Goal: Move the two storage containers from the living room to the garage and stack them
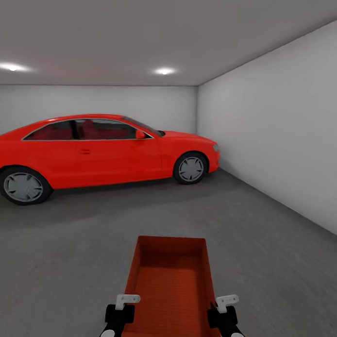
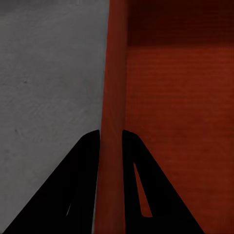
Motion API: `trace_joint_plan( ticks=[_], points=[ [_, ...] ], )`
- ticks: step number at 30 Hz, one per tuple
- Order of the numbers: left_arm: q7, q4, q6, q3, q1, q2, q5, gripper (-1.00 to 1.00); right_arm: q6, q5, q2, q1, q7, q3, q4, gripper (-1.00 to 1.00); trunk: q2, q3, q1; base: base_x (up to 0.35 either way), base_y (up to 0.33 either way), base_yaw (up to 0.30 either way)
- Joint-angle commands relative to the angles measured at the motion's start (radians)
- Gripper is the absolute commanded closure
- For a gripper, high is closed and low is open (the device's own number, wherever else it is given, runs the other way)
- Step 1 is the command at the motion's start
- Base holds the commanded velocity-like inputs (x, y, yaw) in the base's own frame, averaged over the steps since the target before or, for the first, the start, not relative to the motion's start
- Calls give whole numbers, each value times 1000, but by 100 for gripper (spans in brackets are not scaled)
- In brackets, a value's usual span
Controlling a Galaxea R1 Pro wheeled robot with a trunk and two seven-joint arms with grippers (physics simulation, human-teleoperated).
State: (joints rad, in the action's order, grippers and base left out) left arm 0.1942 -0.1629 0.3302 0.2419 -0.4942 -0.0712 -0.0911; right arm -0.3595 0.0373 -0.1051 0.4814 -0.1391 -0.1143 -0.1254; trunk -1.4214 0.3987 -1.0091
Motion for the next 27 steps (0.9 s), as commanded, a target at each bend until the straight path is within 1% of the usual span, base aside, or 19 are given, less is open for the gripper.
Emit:
trace_joint_plan(
  ticks=[1,7,10,27],
  points=[
    [8,-17,1,-44,-1,-6,-39,100,2,13,-1,0,-10,-4,1,100,-1,1,-1,340,0,-300],
    [8,-17,1,-44,-1,-6,-39,100,2,13,-1,0,-10,-4,1,100,-1,1,-1,320,0,-300],
    [8,-17,1,-44,-1,-6,-39,100,2,13,-1,0,-10,-4,1,100,-1,1,-1,155,0,-300],
    [8,-17,1,-44,-1,-6,-39,100,2,13,-1,0,-9,-4,1,100,-1,1,-1,13,0,-300]
  ],
)
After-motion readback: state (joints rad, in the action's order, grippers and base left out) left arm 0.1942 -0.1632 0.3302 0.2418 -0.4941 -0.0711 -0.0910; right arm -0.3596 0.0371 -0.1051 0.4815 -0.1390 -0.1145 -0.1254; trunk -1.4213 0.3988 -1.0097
